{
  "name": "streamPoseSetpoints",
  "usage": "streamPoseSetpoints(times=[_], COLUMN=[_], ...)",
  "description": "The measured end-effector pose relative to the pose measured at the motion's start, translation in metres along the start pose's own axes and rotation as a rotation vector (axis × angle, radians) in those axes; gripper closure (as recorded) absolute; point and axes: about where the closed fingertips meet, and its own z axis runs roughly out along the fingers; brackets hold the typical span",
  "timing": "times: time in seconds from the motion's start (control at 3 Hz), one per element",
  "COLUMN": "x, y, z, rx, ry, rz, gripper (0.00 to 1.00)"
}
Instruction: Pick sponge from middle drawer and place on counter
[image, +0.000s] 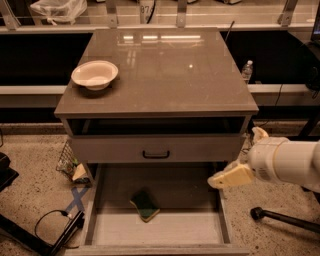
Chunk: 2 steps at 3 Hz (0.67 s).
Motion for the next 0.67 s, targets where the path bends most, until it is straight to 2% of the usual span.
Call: streamPoseSetpoints(times=[0.33, 0.67], x=[0.023, 0.035], y=[0.032, 0.054], z=[0.08, 0.136], rx=[-0.027, -0.032], ry=[-0.096, -0.136], rz=[0.161, 0.217], gripper=[0.0, 0.0])
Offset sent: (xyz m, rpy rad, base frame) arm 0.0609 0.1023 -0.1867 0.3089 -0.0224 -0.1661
